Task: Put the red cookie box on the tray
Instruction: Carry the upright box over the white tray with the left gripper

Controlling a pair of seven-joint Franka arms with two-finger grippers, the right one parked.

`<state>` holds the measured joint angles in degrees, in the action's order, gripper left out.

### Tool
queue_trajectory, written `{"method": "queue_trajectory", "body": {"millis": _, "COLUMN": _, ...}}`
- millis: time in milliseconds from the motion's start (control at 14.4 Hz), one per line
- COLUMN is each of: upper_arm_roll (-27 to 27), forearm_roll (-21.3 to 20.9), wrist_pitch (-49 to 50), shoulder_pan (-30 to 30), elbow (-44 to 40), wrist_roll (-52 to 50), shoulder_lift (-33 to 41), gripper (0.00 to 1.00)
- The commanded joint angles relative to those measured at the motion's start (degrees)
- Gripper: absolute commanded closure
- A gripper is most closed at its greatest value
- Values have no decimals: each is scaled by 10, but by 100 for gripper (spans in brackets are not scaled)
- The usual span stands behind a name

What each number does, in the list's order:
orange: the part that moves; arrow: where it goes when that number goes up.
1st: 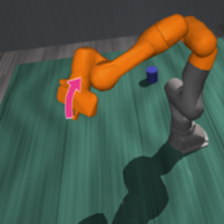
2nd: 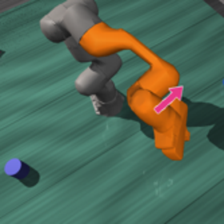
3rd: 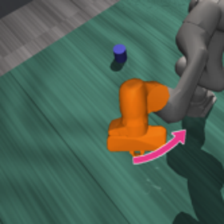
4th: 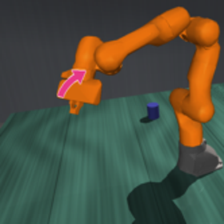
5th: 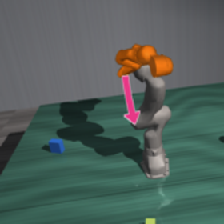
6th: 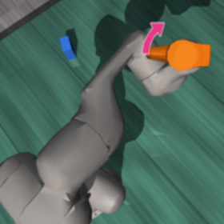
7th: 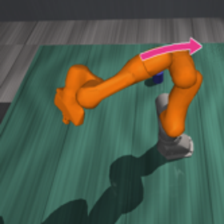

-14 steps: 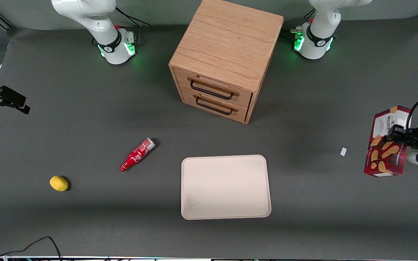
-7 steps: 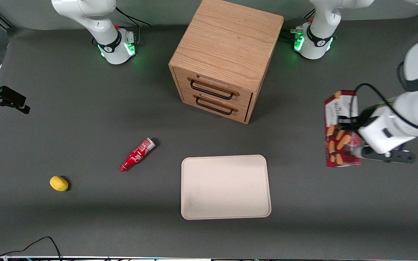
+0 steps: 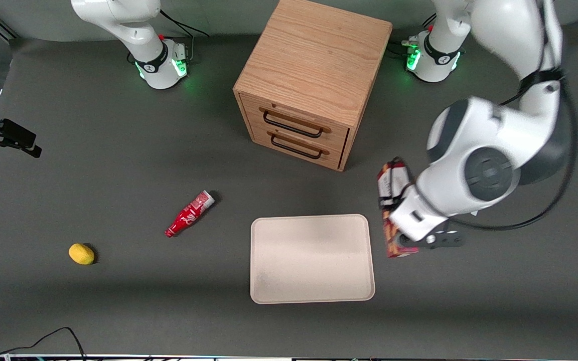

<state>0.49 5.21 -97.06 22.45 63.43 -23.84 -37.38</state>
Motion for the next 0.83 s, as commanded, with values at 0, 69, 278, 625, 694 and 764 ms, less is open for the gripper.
{"method": "queue_trajectory", "body": {"millis": 0, "upper_arm_roll": -7, "forearm_roll": -8, "wrist_pitch": -84, "shoulder_pan": 14, "elbow": -5, "wrist_roll": -19, "shoulder_lift": -50, "gripper": 100}}
{"method": "queue_trajectory", "body": {"millis": 69, "upper_arm_roll": -7, "forearm_roll": -8, "wrist_pitch": -119, "shoulder_pan": 14, "elbow": 5, "wrist_roll": -15, "shoulder_lift": -64, "gripper": 100}}
{"method": "queue_trajectory", "body": {"millis": 278, "upper_arm_roll": -7, "forearm_roll": -37, "wrist_pitch": -213, "shoulder_pan": 15, "elbow": 31, "wrist_roll": -12, "shoulder_lift": -98, "gripper": 100}}
{"method": "queue_trajectory", "body": {"millis": 625, "upper_arm_roll": -7, "forearm_roll": -49, "wrist_pitch": -264, "shoulder_pan": 20, "elbow": 31, "wrist_roll": -9, "shoulder_lift": -136, "gripper": 100}}
{"method": "queue_trajectory", "body": {"millis": 694, "upper_arm_roll": -6, "forearm_roll": -49, "wrist_pitch": -264, "shoulder_pan": 21, "elbow": 31, "wrist_roll": -10, "shoulder_lift": -136, "gripper": 100}}
{"method": "queue_trajectory", "body": {"millis": 764, "upper_arm_roll": -7, "forearm_roll": -49, "wrist_pitch": -264, "shoulder_pan": 24, "elbow": 32, "wrist_roll": -11, "shoulder_lift": -136, "gripper": 100}}
